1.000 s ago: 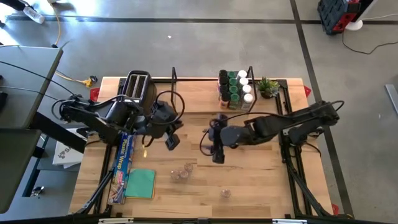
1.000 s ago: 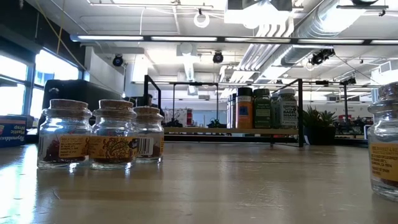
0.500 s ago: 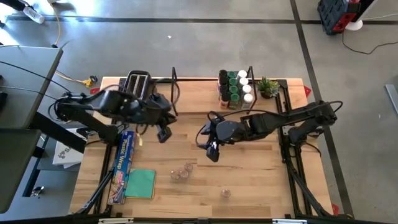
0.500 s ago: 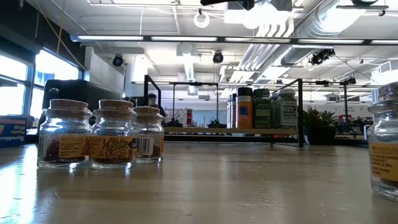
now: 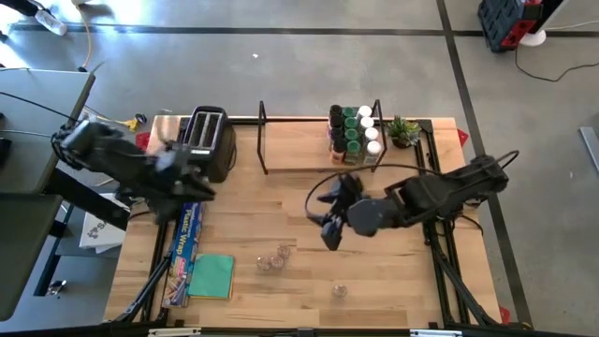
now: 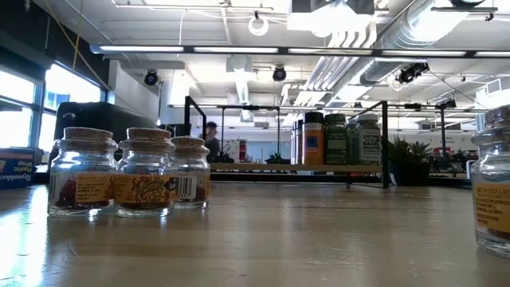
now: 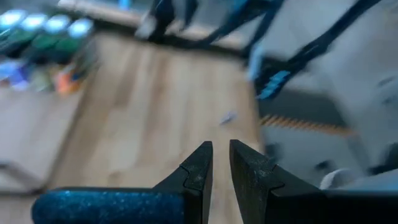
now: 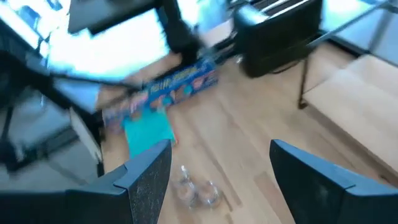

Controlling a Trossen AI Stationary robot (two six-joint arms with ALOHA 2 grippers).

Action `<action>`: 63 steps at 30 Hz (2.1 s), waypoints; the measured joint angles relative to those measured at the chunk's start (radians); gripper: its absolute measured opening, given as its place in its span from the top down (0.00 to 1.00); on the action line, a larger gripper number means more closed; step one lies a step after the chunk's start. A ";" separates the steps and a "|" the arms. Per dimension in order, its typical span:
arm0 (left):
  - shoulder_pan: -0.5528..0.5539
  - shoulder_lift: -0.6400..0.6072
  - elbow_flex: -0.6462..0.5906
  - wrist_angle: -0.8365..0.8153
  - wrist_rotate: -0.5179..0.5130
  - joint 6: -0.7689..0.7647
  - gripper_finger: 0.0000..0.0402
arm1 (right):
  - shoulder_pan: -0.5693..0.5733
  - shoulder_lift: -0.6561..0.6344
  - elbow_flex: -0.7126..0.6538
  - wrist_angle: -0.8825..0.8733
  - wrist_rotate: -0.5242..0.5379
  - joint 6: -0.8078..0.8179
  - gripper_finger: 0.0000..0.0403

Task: Shelf spices
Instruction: Put the brown seasoning bottle on the shelf

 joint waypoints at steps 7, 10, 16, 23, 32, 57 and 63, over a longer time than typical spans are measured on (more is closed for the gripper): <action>-0.271 -0.006 0.002 0.145 -0.214 -0.043 0.94 | 0.049 0.137 0.317 -0.252 0.000 0.050 0.34; -0.348 0.041 -0.001 0.198 -0.317 -0.049 0.98 | 0.047 0.191 0.413 -0.333 -0.113 -0.039 0.34; -0.417 0.087 0.005 0.232 -0.287 -0.058 0.99 | 0.068 0.283 0.489 -0.354 -0.240 0.052 0.34; -0.432 0.046 0.005 0.104 -0.179 -0.064 0.99 | 0.193 0.446 0.471 -0.352 -0.431 0.134 0.34; -0.432 -0.030 0.005 -0.016 -0.152 -0.145 0.99 | 0.254 0.560 0.470 -0.357 -0.504 0.130 0.34; -0.430 -0.057 0.005 -0.039 -0.570 -0.262 0.99 | 0.285 0.545 0.227 -0.495 -0.373 -0.174 0.34; -0.430 -0.061 0.006 -0.030 -0.632 -0.260 0.99 | 0.277 0.496 0.084 -0.462 -0.462 -0.069 0.34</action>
